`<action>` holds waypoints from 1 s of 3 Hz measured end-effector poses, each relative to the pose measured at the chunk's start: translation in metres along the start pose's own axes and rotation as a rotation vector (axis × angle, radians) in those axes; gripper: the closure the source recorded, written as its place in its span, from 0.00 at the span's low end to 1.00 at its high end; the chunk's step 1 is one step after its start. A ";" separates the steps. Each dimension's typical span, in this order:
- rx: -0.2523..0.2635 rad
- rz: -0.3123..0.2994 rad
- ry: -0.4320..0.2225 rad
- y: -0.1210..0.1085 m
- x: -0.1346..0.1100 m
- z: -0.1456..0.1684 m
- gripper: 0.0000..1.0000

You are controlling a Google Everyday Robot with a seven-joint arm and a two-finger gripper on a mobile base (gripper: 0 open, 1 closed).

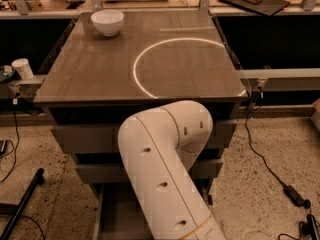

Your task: Place rxbar blueberry into bottom drawer

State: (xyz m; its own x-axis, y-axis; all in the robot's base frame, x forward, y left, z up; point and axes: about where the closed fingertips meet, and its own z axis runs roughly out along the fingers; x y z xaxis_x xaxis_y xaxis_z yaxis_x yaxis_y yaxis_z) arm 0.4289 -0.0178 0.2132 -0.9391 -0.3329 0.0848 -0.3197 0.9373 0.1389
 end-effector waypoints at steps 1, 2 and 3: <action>0.000 0.000 0.000 0.000 0.000 0.000 0.04; 0.000 0.000 0.000 0.000 0.000 0.000 0.00; 0.000 0.000 0.000 0.000 0.000 0.000 0.00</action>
Offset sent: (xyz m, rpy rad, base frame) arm 0.0000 0.0000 0.0000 0.0000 0.0000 0.0000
